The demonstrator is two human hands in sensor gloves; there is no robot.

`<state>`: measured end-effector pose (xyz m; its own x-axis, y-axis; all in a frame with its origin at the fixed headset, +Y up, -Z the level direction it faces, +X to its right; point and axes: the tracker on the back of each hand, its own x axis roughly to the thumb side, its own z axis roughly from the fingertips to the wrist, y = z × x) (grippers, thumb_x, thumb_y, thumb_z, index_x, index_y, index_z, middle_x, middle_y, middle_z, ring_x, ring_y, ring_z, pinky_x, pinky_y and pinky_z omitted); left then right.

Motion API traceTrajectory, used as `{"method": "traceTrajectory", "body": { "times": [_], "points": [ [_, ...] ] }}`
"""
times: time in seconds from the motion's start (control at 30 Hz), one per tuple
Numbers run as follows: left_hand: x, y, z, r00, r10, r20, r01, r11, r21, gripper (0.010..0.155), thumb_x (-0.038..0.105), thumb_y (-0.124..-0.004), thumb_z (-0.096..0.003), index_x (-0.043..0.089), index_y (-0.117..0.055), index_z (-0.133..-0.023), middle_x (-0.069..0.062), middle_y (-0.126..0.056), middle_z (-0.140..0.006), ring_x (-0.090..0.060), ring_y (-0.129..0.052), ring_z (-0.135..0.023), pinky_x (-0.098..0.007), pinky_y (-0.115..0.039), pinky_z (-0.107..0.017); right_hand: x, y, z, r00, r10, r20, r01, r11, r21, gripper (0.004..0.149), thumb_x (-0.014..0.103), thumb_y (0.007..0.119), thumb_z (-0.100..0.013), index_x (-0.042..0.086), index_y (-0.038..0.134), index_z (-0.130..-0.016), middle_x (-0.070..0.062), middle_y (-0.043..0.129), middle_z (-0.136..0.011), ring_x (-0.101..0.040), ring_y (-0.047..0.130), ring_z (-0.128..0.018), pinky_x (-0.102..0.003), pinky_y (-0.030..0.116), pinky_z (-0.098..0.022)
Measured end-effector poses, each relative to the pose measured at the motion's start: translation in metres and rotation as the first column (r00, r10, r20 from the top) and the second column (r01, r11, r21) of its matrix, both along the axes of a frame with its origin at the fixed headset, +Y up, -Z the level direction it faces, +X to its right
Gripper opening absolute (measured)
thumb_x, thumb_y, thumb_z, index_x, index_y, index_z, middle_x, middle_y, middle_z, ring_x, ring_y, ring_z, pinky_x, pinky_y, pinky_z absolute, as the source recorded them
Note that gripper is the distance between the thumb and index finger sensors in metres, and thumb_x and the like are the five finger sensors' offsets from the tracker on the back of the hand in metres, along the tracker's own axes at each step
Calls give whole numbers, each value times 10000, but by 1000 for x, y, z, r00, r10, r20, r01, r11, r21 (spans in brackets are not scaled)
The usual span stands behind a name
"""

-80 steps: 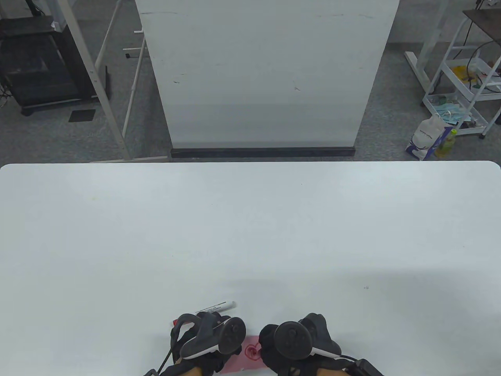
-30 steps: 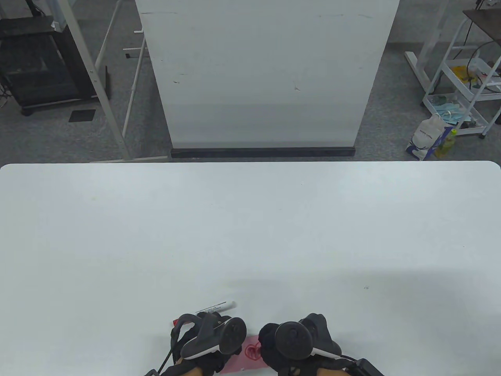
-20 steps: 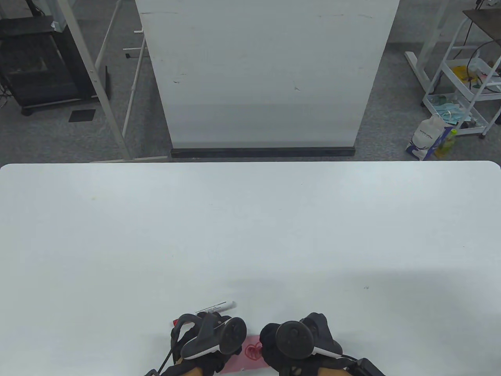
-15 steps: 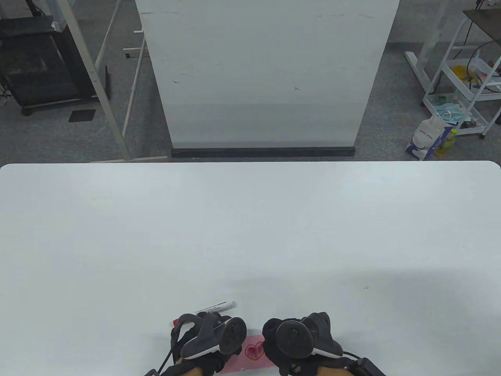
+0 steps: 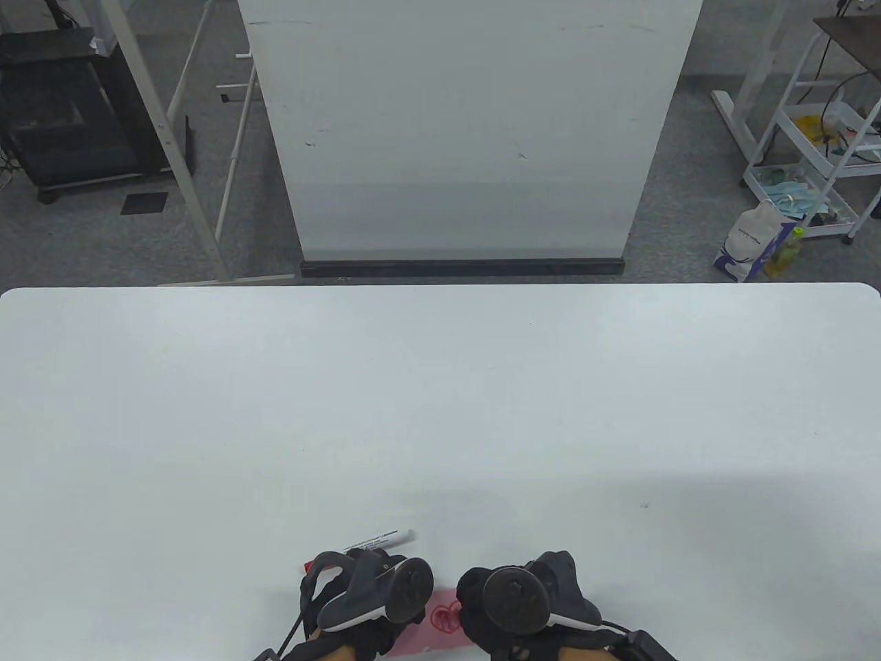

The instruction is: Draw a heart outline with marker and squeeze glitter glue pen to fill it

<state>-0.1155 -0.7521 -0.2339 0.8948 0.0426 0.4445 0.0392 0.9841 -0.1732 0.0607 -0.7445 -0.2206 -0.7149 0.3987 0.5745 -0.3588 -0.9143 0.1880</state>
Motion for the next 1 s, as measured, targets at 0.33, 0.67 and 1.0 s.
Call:
{"method": "traceTrajectory", "body": {
  "times": [0.33, 0.67, 1.0],
  "points": [
    [0, 0, 0, 1000, 0, 0, 0, 1000, -1, 466, 450, -941, -369, 296, -892, -806, -10, -984, -731, -264, -988, -600, -599, -730, -617, 1, 0, 0, 1000, 4, -5, -4, 1000, -22, 317, 326, 942, -363, 44, 881, -229, -107, 1023, -671, -151, 1134, -374, -356, 939, -390],
    [0, 0, 0, 1000, 0, 0, 0, 1000, 0, 467, 449, -941, -369, 295, -891, -807, -11, -983, -732, -264, -988, -600, -599, -730, -616, 2, 3, 0, 998, 57, -6, -57, 998, 27, 316, 320, 941, -363, 42, 880, -225, -110, 1024, -665, -155, 1133, -366, -358, 938, -389],
    [0, 0, 0, 1000, -1, 0, 1, 1000, -1, 466, 449, -941, -370, 294, -891, -807, -11, -983, -732, -264, -988, -600, -600, -729, -617, 3, 4, 0, 998, 61, 3, -62, 997, 53, 318, 328, 938, -367, 47, 883, -229, -108, 1023, -670, -152, 1135, -372, -355, 938, -391]
  ]
}}
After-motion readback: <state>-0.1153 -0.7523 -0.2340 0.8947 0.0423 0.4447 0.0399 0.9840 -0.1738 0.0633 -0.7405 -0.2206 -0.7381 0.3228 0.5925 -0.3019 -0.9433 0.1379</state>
